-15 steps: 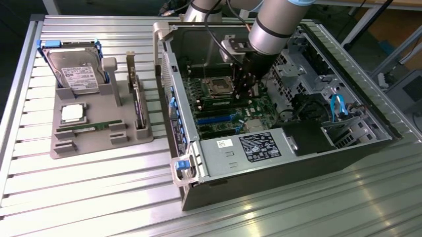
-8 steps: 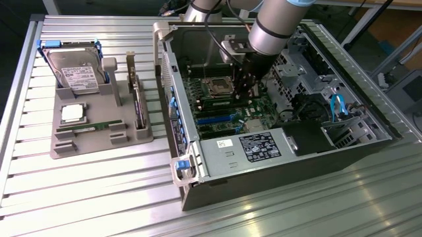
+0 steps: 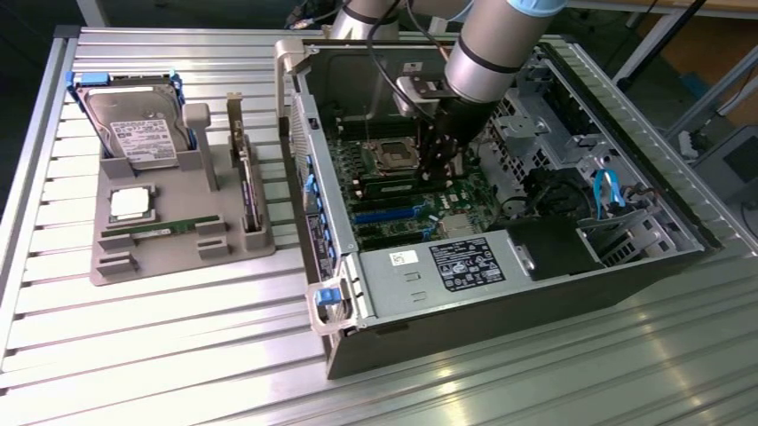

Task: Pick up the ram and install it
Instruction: 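Insert the ram into the slot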

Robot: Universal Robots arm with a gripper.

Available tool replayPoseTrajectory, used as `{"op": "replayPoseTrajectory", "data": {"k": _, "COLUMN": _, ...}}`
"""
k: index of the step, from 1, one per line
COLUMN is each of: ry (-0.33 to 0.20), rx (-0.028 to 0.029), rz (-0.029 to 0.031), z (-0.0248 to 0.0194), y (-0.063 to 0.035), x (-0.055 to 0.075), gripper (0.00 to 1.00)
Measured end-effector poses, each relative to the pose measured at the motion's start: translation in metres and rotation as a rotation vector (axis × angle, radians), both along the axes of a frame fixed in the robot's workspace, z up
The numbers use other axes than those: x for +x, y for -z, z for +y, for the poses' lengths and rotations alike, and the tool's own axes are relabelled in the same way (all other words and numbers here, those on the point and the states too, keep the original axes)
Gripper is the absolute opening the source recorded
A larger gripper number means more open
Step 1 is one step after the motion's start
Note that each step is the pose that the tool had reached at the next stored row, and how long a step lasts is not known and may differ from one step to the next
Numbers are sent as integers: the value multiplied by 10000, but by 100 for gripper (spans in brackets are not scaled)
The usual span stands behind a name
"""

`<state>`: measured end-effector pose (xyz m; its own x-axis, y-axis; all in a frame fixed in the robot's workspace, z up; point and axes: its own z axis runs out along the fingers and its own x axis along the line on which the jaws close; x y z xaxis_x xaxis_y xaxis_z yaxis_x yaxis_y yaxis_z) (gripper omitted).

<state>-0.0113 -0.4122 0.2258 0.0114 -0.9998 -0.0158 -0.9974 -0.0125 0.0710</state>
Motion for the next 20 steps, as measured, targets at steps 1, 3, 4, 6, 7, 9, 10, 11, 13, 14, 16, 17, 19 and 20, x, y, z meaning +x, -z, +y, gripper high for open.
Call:
{"op": "replayPoseTrajectory", "data": {"k": 1, "ry": -5, "rx": 1, "rz": -3, "z": 0, "y": 7, "x": 0, "gripper": 13}}
{"op": "replayPoseTrajectory", "data": {"k": 3, "ry": -11, "rx": -1, "rz": -4, "z": 0, "y": 12, "x": 0, "gripper": 13}}
{"op": "replayPoseTrajectory", "data": {"k": 4, "ry": -11, "rx": 0, "rz": -4, "z": 0, "y": 13, "x": 0, "gripper": 13}}
{"op": "replayPoseTrajectory", "data": {"k": 6, "ry": -12, "rx": 3, "rz": -7, "z": 1, "y": 14, "x": 1, "gripper": 14}}
{"op": "replayPoseTrajectory", "data": {"k": 7, "ry": -12, "rx": 3, "rz": -6, "z": 1, "y": 14, "x": 0, "gripper": 20}}
{"op": "replayPoseTrajectory", "data": {"k": 9, "ry": -11, "rx": 2, "rz": -5, "z": 1, "y": 14, "x": 0, "gripper": 27}}
{"op": "replayPoseTrajectory", "data": {"k": 10, "ry": -12, "rx": 3, "rz": -5, "z": 1, "y": 14, "x": 0, "gripper": 27}}
{"op": "replayPoseTrajectory", "data": {"k": 11, "ry": -11, "rx": 2, "rz": -5, "z": 0, "y": 13, "x": 0, "gripper": 27}}
{"op": "replayPoseTrajectory", "data": {"k": 13, "ry": -11, "rx": 2, "rz": -5, "z": 0, "y": -26, "x": 0, "gripper": 27}}
{"op": "replayPoseTrajectory", "data": {"k": 14, "ry": -11, "rx": 1, "rz": -5, "z": 0, "y": -56, "x": 0, "gripper": 27}}
{"op": "replayPoseTrajectory", "data": {"k": 16, "ry": -11, "rx": 1, "rz": -5, "z": 0, "y": -131, "x": 0, "gripper": 27}}
{"op": "replayPoseTrajectory", "data": {"k": 17, "ry": -11, "rx": 1, "rz": -5, "z": 0, "y": -167, "x": 0, "gripper": 27}}
{"op": "replayPoseTrajectory", "data": {"k": 19, "ry": -11, "rx": -2, "rz": -5, "z": 0, "y": -276, "x": 2, "gripper": 27}}
{"op": "replayPoseTrajectory", "data": {"k": 20, "ry": -11, "rx": -4, "rz": -5, "z": 0, "y": -304, "x": 3, "gripper": 27}}
